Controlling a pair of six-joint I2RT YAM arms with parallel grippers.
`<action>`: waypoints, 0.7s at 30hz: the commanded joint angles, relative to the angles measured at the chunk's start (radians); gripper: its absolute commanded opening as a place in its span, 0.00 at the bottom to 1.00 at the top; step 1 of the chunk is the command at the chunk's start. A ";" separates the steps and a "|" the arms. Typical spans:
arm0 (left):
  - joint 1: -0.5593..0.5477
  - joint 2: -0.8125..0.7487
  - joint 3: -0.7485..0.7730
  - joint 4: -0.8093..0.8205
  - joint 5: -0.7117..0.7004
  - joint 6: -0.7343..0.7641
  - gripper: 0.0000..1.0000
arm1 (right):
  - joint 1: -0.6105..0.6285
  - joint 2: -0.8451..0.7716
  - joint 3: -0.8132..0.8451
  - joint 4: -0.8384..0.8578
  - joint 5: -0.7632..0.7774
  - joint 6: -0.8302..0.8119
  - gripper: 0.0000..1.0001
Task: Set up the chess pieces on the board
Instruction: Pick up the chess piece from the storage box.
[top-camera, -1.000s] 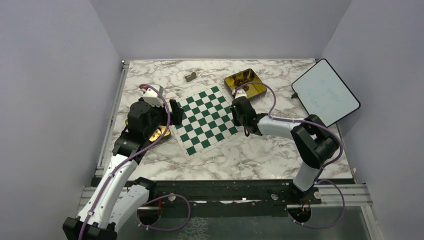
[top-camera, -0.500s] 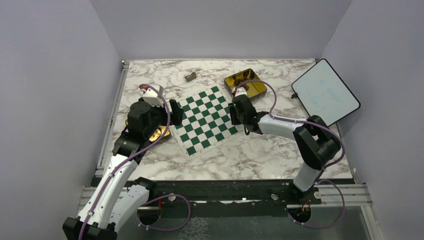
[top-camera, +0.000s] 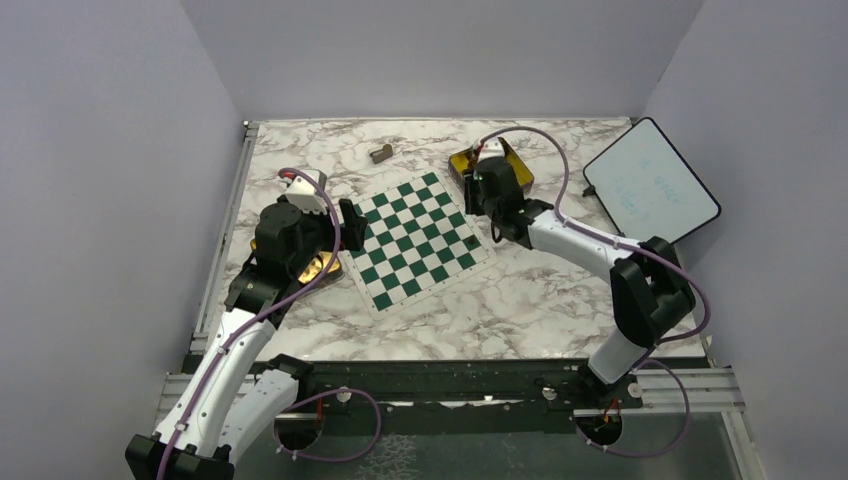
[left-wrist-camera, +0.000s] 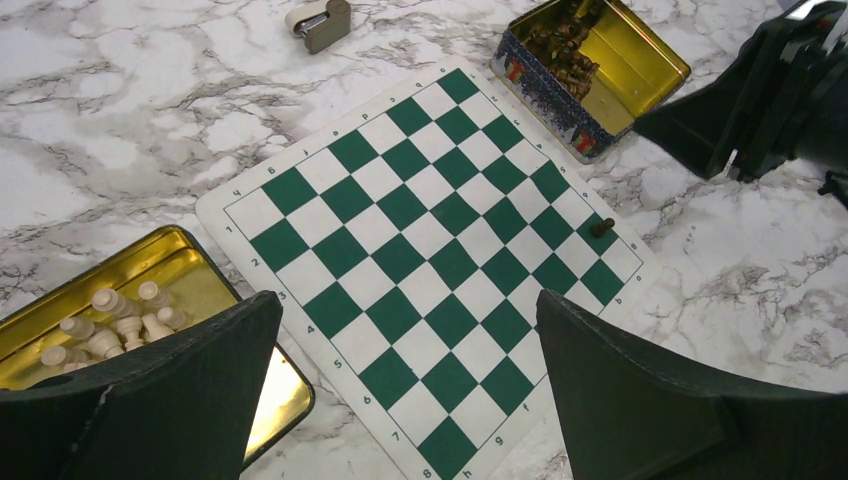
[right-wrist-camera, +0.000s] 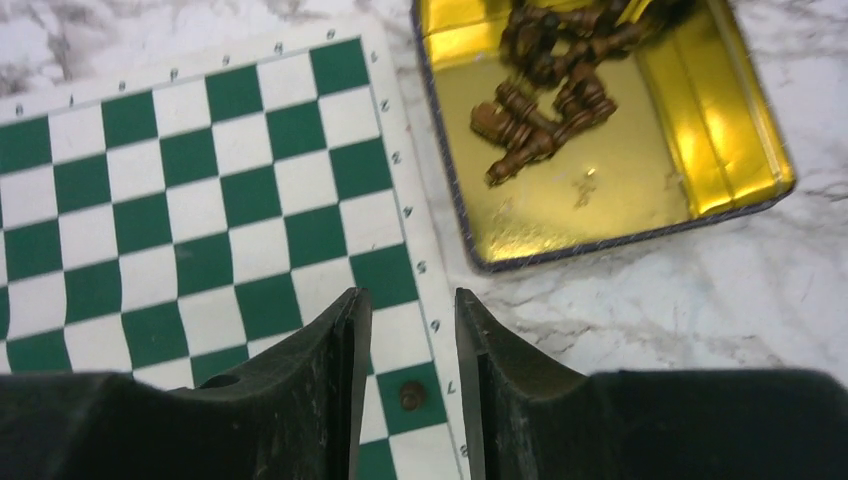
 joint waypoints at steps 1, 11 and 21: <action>-0.006 -0.012 -0.001 -0.002 -0.014 0.006 0.99 | -0.079 0.030 0.092 -0.003 0.015 -0.042 0.40; -0.007 -0.001 -0.001 0.003 -0.008 0.007 0.99 | -0.222 0.214 0.269 -0.017 -0.059 -0.113 0.37; -0.007 -0.008 -0.004 0.002 -0.009 0.009 0.99 | -0.239 0.410 0.446 0.018 -0.184 -0.189 0.34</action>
